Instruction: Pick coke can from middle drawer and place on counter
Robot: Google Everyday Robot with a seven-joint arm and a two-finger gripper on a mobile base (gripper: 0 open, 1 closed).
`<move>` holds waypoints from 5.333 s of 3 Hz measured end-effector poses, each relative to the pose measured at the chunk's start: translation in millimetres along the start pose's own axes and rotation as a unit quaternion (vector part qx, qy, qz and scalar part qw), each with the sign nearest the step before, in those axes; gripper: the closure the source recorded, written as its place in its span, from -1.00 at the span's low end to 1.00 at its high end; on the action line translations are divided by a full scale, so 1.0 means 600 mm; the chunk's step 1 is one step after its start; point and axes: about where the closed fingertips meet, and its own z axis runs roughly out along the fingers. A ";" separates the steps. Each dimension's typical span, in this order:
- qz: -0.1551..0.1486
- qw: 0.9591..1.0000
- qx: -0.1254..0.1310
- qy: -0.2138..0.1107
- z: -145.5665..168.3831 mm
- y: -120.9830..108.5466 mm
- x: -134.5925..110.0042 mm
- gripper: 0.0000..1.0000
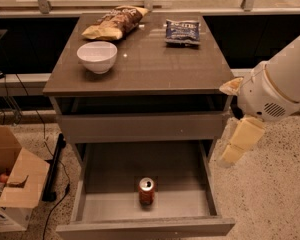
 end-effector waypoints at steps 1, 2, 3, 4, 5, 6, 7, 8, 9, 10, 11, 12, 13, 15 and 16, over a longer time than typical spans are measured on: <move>0.000 1.000 0.000 0.000 0.000 0.000 0.000 -1.00; 0.015 1.000 0.012 0.009 0.031 0.005 -0.003 -1.00; 0.039 0.999 0.009 -0.002 0.109 0.021 -0.001 -1.00; 0.068 0.997 -0.013 -0.033 0.215 0.047 0.000 -1.00; 0.113 0.991 -0.038 -0.066 0.317 0.069 0.009 -1.00; 0.160 0.982 -0.060 -0.082 0.415 0.073 0.032 -1.00; 0.165 0.981 -0.062 -0.085 0.428 0.071 0.036 -1.00; 0.170 0.980 -0.060 -0.079 0.433 0.071 0.038 -1.00; 0.198 0.976 -0.045 -0.077 0.510 0.051 0.053 -1.00; 0.212 0.973 -0.045 -0.082 0.573 0.035 0.056 -1.00; 0.221 0.969 -0.056 -0.101 0.644 0.015 0.049 -1.00; 0.242 0.958 -0.092 -0.126 0.736 0.009 0.042 -1.00; 0.260 0.950 -0.115 -0.132 0.787 0.014 0.046 -1.00; 0.284 0.941 -0.138 -0.121 0.841 0.051 0.055 -0.27; 0.284 0.942 -0.140 -0.113 0.847 0.063 0.054 0.20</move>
Offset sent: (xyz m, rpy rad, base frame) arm 0.0073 0.0262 -0.0506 -0.0405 -0.0046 -0.1155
